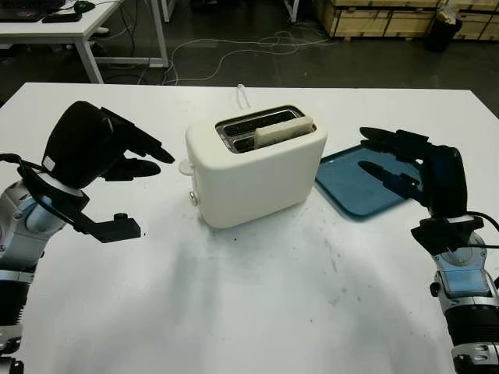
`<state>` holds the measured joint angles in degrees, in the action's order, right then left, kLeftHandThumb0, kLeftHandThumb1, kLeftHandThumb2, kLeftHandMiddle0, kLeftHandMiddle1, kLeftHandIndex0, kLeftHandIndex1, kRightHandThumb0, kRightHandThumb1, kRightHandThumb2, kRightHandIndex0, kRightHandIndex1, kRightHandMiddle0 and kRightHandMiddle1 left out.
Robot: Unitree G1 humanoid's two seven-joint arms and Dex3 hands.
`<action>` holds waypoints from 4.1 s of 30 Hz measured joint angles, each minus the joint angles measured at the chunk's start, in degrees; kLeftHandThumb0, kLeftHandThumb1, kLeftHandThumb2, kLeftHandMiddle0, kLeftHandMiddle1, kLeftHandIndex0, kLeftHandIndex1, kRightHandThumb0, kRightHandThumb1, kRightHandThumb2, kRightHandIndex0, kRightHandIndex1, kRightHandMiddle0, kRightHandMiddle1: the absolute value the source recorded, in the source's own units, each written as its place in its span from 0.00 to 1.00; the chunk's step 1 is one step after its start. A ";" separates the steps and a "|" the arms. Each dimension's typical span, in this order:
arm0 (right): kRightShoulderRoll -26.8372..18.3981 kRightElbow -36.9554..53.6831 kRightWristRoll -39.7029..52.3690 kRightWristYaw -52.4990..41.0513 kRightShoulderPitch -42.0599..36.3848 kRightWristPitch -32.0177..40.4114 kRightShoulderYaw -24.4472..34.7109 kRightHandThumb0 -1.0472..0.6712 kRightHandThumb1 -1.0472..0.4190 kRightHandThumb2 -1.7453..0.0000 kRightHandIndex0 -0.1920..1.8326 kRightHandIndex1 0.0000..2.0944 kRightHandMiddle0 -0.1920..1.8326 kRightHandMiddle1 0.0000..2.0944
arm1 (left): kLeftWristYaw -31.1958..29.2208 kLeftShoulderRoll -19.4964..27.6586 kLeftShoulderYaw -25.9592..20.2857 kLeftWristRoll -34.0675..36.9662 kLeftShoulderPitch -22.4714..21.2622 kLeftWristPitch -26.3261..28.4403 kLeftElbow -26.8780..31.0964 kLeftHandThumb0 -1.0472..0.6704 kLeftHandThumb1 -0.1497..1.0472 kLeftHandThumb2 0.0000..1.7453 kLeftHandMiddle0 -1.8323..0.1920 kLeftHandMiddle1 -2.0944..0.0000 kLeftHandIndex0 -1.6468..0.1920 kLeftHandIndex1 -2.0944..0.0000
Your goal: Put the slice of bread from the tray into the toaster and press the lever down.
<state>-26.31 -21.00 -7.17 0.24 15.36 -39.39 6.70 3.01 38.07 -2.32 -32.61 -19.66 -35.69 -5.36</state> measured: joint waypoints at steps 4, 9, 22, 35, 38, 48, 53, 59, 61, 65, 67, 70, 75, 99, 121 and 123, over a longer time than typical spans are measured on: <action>0.25 0.00 -0.05 -0.27 0.04 0.00 0.00 0.54 0.16 1.00 0.60 0.01 0.56 0.00 | 1.04 -2.22 0.61 -1.24 0.21 2.02 0.12 0.35 0.65 0.02 0.20 0.83 0.13 0.99; 0.29 0.00 -0.45 -0.60 0.06 0.00 0.00 0.54 0.16 1.00 0.60 0.01 0.56 0.00 | 1.88 -4.71 0.98 -2.56 1.92 5.41 1.68 0.35 0.78 0.01 0.25 0.74 0.14 1.00; 0.29 0.09 -0.47 -1.39 0.08 -0.16 0.01 0.54 0.16 1.00 0.61 0.01 0.56 0.00 | 3.47 -5.94 1.51 -4.77 2.43 9.42 2.52 0.36 0.76 0.00 0.36 0.54 0.13 1.00; 0.49 0.08 0.35 -2.97 0.11 -0.56 0.10 0.55 0.16 1.00 0.61 0.00 0.56 0.00 | 1.97 -5.94 2.05 -4.74 2.43 12.56 3.30 0.35 0.70 0.00 0.36 0.54 0.14 1.00; 0.54 0.06 0.73 -3.16 0.17 -0.74 0.14 0.55 0.16 1.00 0.61 0.00 0.56 0.00 | 1.76 -5.94 2.71 -4.76 2.42 13.05 3.27 0.35 0.71 0.00 0.36 0.54 0.14 1.00; 0.57 0.07 1.72 -4.28 0.17 -0.74 0.44 0.54 0.16 1.00 0.61 0.00 0.56 0.00 | 1.89 -5.94 4.11 -4.77 2.18 14.03 1.20 0.38 0.72 0.00 0.37 0.52 0.14 1.00; 0.77 0.07 1.94 -4.90 0.17 -0.74 0.49 0.54 0.15 1.00 0.61 0.00 0.56 0.00 | 3.49 -5.94 5.30 -4.79 0.94 12.84 -1.89 0.38 0.71 0.00 0.38 0.51 0.14 1.00; 1.20 0.11 2.56 -5.57 0.17 -0.74 0.53 0.56 0.16 1.00 0.61 0.00 0.56 0.00 | 3.44 -5.89 5.51 -4.73 0.76 12.86 -2.18 0.38 0.71 0.00 0.39 0.51 0.14 1.00; 1.23 0.12 2.58 -5.58 0.17 -0.74 0.53 0.57 0.16 1.00 0.61 0.00 0.56 0.00 | 3.05 -5.82 5.51 -4.64 0.71 12.92 -2.18 0.39 0.71 0.00 0.38 0.51 0.15 1.00; 1.27 0.12 2.58 -5.60 0.17 -0.75 0.53 0.58 0.17 1.00 0.61 0.00 0.56 0.00 | 2.46 -4.73 5.99 -4.78 -0.01 12.71 -2.50 0.38 0.70 0.00 0.37 0.52 0.14 0.99; 1.29 0.15 2.58 -5.60 0.16 -0.75 0.53 0.57 0.17 1.00 0.61 0.00 0.56 0.00 | 1.70 -3.79 6.38 -4.80 -0.72 12.12 -2.75 0.38 0.70 0.00 0.36 0.53 0.13 0.99; 1.31 0.29 2.58 -5.60 0.16 -0.74 0.53 0.56 0.16 1.00 0.61 0.00 0.56 0.00 | 0.79 -2.83 7.09 -4.79 -1.74 11.23 -3.22 0.38 0.67 0.00 0.35 0.53 0.12 0.99; 1.31 0.53 2.62 -5.89 0.13 -0.74 0.57 0.57 0.16 1.00 0.60 0.00 0.56 0.00 | -1.93 -1.23 7.55 -4.76 -2.98 10.69 -3.18 0.36 0.65 0.00 0.34 0.53 0.12 0.99; 1.31 0.86 3.09 -6.76 0.01 -0.74 0.69 0.54 0.16 1.00 0.61 0.00 0.56 0.00 | -6.37 1.85 10.06 -5.06 -6.50 8.91 -3.75 0.32 0.66 0.00 0.33 0.54 0.12 1.00; 1.31 1.44 3.05 -6.73 -0.49 -0.56 0.78 0.56 0.16 1.00 0.60 0.00 0.56 0.00 | -5.44 1.83 12.77 -6.81 -10.75 6.97 -8.34 0.30 0.70 0.00 0.29 0.66 0.13 1.00; 1.31 1.44 3.05 -6.73 -0.49 -0.56 0.82 0.55 0.16 1.00 0.60 0.00 0.56 0.00 | -5.43 1.84 12.80 -6.83 -10.75 6.96 -8.35 0.29 0.70 0.00 0.29 0.66 0.13 1.00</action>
<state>-25.00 -19.55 -4.12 -6.50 14.87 -39.95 7.53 -2.43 39.90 10.48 -39.44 -30.41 -28.72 -13.71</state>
